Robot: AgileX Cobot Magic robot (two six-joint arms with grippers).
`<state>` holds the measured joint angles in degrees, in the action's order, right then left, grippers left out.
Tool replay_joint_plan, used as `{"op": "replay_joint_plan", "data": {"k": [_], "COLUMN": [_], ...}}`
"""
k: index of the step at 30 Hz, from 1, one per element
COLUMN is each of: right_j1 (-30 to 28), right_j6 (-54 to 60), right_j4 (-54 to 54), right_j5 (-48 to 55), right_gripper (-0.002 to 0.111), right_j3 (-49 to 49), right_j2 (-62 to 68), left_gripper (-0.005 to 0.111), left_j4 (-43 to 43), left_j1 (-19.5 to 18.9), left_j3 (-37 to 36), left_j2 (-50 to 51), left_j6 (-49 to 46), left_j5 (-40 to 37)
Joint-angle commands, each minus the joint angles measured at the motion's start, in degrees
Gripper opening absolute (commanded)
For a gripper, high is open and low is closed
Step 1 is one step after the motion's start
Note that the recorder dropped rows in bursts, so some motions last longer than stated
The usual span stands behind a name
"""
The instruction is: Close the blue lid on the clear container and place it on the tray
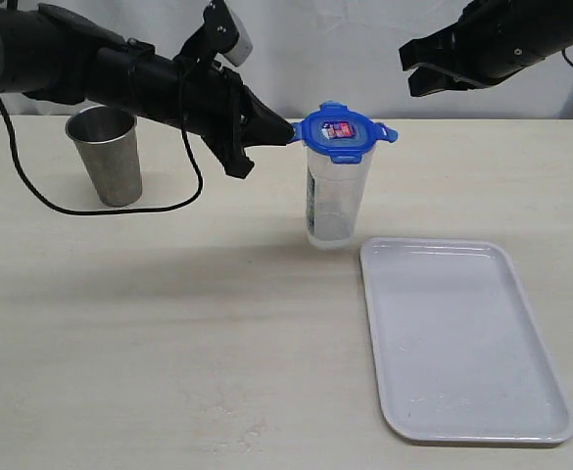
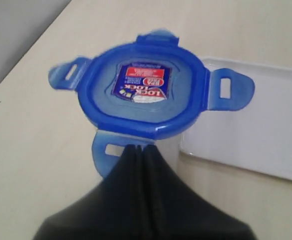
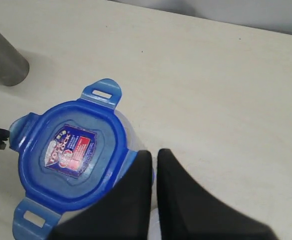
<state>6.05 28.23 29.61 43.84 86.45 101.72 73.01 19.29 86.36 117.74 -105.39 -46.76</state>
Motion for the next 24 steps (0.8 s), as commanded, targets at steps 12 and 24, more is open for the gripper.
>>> {"op": "replay_joint_plan", "data": {"k": [12, 24], "right_j1": [0.06, 0.06], "right_j6": [1.37, -0.80], "right_j4": [-0.26, -0.26], "right_j5": [0.89, 14.66], "right_gripper": [0.004, 0.033], "right_j3": [0.12, -0.78], "right_j2": [-0.42, -4.66], "left_gripper": [0.000, 0.000], "left_j4": [1.36, 6.79], "left_j1": [-0.04, -13.09], "left_j3": [-0.09, -15.11], "left_j2": [0.38, -12.23], "left_j6": [-1.06, -1.31], "left_j5": [-0.36, 1.25]}}
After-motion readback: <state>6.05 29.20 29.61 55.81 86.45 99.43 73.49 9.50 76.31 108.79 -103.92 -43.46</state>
